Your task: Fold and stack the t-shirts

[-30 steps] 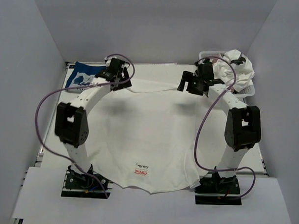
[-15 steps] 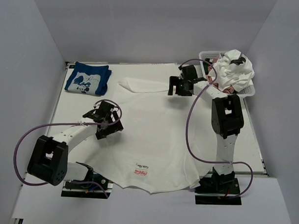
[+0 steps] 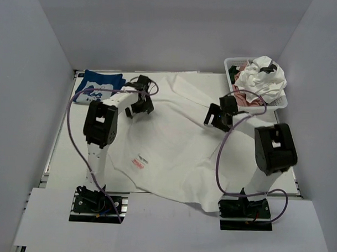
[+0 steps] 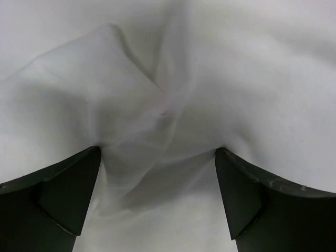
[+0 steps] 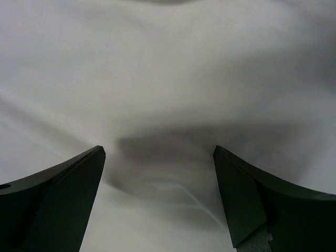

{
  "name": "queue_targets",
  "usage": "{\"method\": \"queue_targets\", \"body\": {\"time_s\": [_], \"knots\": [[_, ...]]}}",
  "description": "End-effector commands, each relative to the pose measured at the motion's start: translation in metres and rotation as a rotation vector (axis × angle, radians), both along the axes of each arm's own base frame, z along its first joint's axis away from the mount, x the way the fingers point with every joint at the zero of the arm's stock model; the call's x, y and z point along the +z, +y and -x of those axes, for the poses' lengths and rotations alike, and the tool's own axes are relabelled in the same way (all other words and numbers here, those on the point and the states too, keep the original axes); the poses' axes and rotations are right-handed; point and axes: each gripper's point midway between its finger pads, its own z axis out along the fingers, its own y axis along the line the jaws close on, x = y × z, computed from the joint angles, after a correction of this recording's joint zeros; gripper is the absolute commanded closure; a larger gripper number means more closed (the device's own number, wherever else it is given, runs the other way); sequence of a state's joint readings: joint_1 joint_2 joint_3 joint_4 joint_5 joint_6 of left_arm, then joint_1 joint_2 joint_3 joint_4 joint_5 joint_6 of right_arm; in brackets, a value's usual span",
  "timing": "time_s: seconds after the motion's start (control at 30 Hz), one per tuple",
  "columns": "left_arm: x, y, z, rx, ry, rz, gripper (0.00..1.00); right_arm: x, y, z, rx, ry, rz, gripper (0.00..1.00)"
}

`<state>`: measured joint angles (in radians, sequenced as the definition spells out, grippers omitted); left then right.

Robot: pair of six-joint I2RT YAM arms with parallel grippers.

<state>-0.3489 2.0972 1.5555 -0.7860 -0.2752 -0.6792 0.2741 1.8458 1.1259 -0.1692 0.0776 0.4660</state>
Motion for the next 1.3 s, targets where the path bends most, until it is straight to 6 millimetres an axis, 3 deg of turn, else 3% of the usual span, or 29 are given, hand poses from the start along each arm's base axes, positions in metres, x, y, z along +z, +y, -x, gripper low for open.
{"method": "queue_targets", "body": {"time_s": [0.0,0.03,0.07,0.1,0.13,0.23,0.27,0.3,0.37,0.4,0.43,0.5,0.53,0.6,0.63,0.67,0.73,0.77,0.8,0.83,0.87,0.9,0.97,1.03,1.1,1.13,1.17,1.2,1.27], "knots": [[-0.052,0.007,-0.056,-0.087,0.033,-0.1,0.0,-0.043,-0.017,0.102,-0.115,0.237,0.002,0.1],[-0.022,-0.011,-0.104,-0.118,-0.086,-0.062,0.0,-0.044,-0.019,0.111,-0.143,0.242,0.003,0.1],[-0.021,-0.023,-0.124,-0.169,-0.116,-0.036,0.0,-0.045,-0.012,0.125,-0.124,0.249,0.006,0.1],[0.014,-0.051,-0.162,-0.246,-0.235,0.058,0.0,-0.044,-0.016,0.153,-0.151,0.261,-0.007,0.1],[-0.014,-0.057,-0.168,-0.298,-0.211,0.064,0.0,-0.044,-0.01,0.166,-0.131,0.267,-0.013,0.1],[-0.004,-0.095,-0.19,-0.403,-0.333,0.163,0.0,-0.033,0.001,0.2,-0.076,0.239,-0.055,0.1],[0.019,-0.099,-0.192,-0.433,-0.385,0.178,0.0,-0.024,0.003,0.202,-0.059,0.211,-0.069,0.1],[0.014,-0.112,-0.186,-0.468,-0.396,0.22,0.0,-0.019,0.006,0.205,-0.031,0.193,-0.059,0.1],[0.033,-0.115,-0.182,-0.505,-0.421,0.238,0.0,0.009,0.005,0.192,-0.008,0.09,-0.043,0.1],[0.057,-0.115,-0.182,-0.507,-0.456,0.241,0.0,0.017,0.006,0.187,0.002,0.059,-0.042,0.1],[0.069,-0.114,-0.179,-0.507,-0.459,0.241,0.0,0.041,0.013,0.173,0.033,-0.023,-0.063,0.1],[0.084,-0.104,-0.172,-0.491,-0.456,0.201,0.0,0.054,0.013,0.163,0.052,-0.082,-0.045,0.1],[0.11,-0.102,-0.162,-0.499,-0.473,0.185,0.0,0.069,0.016,0.151,0.077,-0.135,-0.038,0.1],[0.113,-0.087,-0.144,-0.471,-0.444,0.14,0.0,0.075,0.009,0.138,0.036,-0.16,0.006,0.1],[0.118,-0.081,-0.135,-0.464,-0.439,0.129,0.0,0.088,0.011,0.124,0.025,-0.193,0.017,0.1],[0.123,-0.066,-0.11,-0.426,-0.416,0.112,0.0,0.091,0.011,0.119,0.017,-0.203,0.023,0.1],[0.129,-0.052,-0.091,-0.363,-0.439,0.098,0.0,0.09,0.019,0.107,0.028,-0.192,0.024,0.1],[0.097,-0.04,-0.061,-0.324,-0.363,0.095,0.0,0.09,0.024,0.097,0.026,-0.198,0.021,0.1],[0.121,-0.029,-0.048,-0.287,-0.417,0.107,0.0,0.087,0.026,0.093,0.026,-0.192,0.025,0.1],[0.123,-0.027,-0.04,-0.27,-0.442,0.123,0.0,0.086,0.026,0.088,0.031,-0.195,0.039,0.1],[0.094,-0.013,-0.015,-0.247,-0.381,0.116,0.0,0.08,0.031,0.075,0.042,-0.18,0.061,0.1],[0.105,-0.009,-0.005,-0.209,-0.417,0.131,0.0,0.078,0.031,0.07,0.053,-0.177,0.084,0.1],[0.082,0.007,0.015,-0.176,-0.381,0.084,0.0,0.071,0.032,0.046,0.082,-0.172,0.138,0.1],[0.076,0.015,0.017,-0.15,-0.369,0.067,0.0,0.063,0.031,0.029,0.077,-0.159,0.175,0.1],[0.048,0.025,0.025,-0.125,-0.281,0.01,0.0,0.053,0.023,0.013,0.069,-0.137,0.215,0.1],[0.05,0.03,0.017,-0.097,-0.285,-0.022,0.0,0.045,0.024,0.006,0.066,-0.121,0.224,0.1],[0.042,0.032,0.015,-0.091,-0.255,-0.047,0.0,0.036,0.013,0.008,0.034,-0.067,0.229,0.1],[0.018,0.036,0.021,-0.092,-0.167,-0.084,0.0,0.026,0.016,0.001,0.025,-0.035,0.222,0.1],[0.012,0.039,0.01,-0.08,-0.143,-0.102,0.0,0.015,0.016,-0.002,0.033,-0.005,0.179,0.1]]}}
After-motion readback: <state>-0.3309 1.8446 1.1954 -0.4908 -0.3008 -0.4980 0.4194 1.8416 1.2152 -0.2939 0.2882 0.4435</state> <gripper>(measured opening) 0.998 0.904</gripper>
